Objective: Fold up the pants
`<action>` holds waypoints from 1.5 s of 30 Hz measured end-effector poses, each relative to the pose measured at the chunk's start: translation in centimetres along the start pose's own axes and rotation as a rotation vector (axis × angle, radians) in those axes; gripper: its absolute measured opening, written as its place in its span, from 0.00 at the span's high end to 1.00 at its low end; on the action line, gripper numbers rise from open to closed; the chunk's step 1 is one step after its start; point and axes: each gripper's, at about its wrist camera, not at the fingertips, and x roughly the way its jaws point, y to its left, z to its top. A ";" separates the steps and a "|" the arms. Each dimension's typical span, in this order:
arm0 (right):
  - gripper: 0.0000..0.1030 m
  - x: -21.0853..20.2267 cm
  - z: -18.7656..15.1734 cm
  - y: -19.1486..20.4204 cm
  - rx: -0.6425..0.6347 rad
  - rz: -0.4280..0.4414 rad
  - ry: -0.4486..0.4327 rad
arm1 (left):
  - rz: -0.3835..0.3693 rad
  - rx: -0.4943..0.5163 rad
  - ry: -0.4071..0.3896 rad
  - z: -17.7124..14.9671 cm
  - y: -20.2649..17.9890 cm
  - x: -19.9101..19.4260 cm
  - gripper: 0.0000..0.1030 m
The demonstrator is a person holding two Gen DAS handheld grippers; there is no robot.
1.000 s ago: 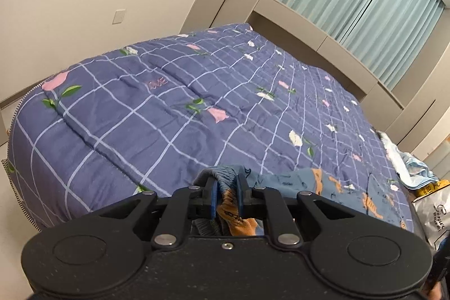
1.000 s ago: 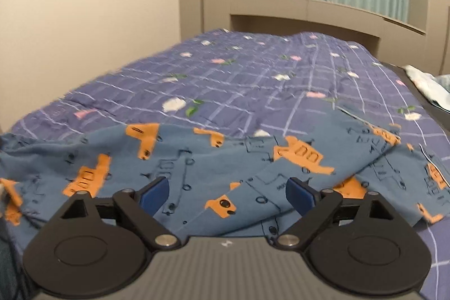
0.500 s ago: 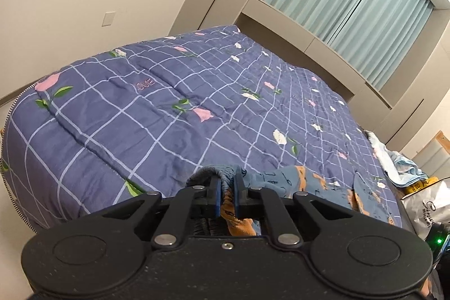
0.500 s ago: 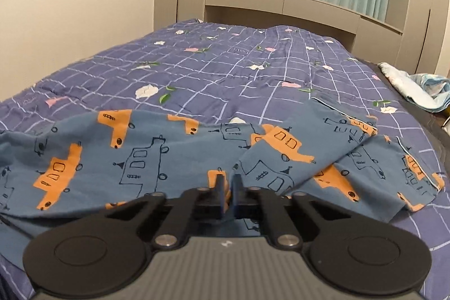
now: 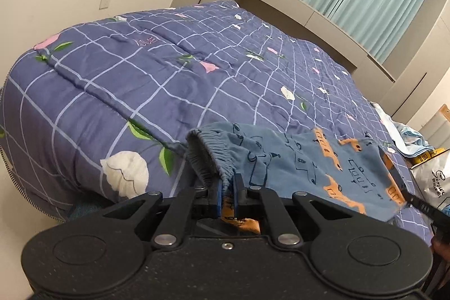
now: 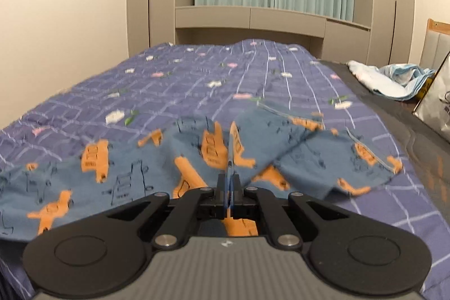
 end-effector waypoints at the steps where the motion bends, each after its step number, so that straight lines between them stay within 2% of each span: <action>1: 0.98 0.1 -0.3 -0.1 0.007 0.003 0.004 | 0.004 0.008 0.002 0.1 0.1 0.1 0.93; 4: 0.98 0.3 -1.0 -0.2 0.024 0.001 0.012 | 0.018 0.029 0.016 0.0 0.3 0.7 0.89; 6: 0.98 0.2 -1.3 -0.2 0.033 0.006 0.010 | 0.017 0.006 0.018 0.0 0.7 0.8 0.76; 8: 0.98 0.1 -1.3 -0.2 0.034 0.011 0.008 | 0.017 -0.022 0.017 0.0 1.1 0.7 0.44; 10: 0.97 0.1 -1.4 -0.4 0.042 0.016 0.008 | 0.012 -0.039 0.010 -0.2 1.3 0.6 0.36; 14: 0.94 0.3 -1.6 -0.5 0.047 0.017 0.016 | -0.002 -0.078 0.020 -0.3 1.6 1.5 0.34; 16: 0.92 0.4 -1.7 -0.6 0.052 0.015 0.023 | -0.018 -0.102 0.029 -0.2 1.5 2.2 0.35; 18: 0.91 0.6 -1.8 -0.7 0.052 0.012 0.028 | -0.027 -0.106 0.051 -0.1 1.0 2.9 0.45; 19: 0.89 0.6 -1.9 -0.6 0.051 0.010 0.030 | -0.027 -0.107 0.066 0.0 0.7 3.2 0.63; 20: 0.86 0.6 -1.9 -0.7 0.052 0.009 0.033 | -0.011 -0.110 0.072 -0.1 0.4 3.4 0.74; 23: 0.81 0.7 -2.0 -0.6 0.055 0.001 0.038 | 0.018 -0.111 0.057 0.1 -0.1 3.1 0.85; 24: 0.79 0.5 -2.0 -0.6 0.055 0.000 0.036 | 0.021 -0.097 0.045 0.3 -0.4 2.8 0.85; 27: 0.64 0.0 -1.9 -0.6 0.049 0.000 0.025 | 0.037 -0.046 0.009 0.8 -1.5 1.5 0.86; 29: 0.49 -0.4 -1.7 -0.6 0.048 0.001 0.015 | 0.037 -0.045 -0.012 1.5 -1.7 0.6 0.87; 30: 0.46 -0.6 -1.6 -0.7 0.049 0.003 0.011 | 0.031 -0.056 -0.028 2.0 -1.6 0.0 0.87; 32: 0.33 -1.1 -1.5 -0.9 0.053 0.015 -0.002 | 0.015 -0.084 -0.054 2.8 -1.1 -1.0 0.87; 35: 0.26 -1.9 -1.5 -1.2 0.053 0.040 -0.018 | 0.051 -0.058 -0.086 3.9 -0.8 -1.7 0.88; 40: 0.22 -2.9 -1.5 -1.4 0.057 0.054 -0.034 | 0.137 -0.054 -0.135 6.0 1.6 -1.8 0.88; 42: 0.21 -3.2 -1.5 -1.5 0.053 0.058 -0.041 | 0.161 -0.067 -0.124 6.8 3.2 -1.2 0.88; 45: 0.18 -3.0 -1.6 -1.4 0.041 0.065 -0.039 | 0.130 -0.089 -0.093 6.9 4.8 0.6 0.87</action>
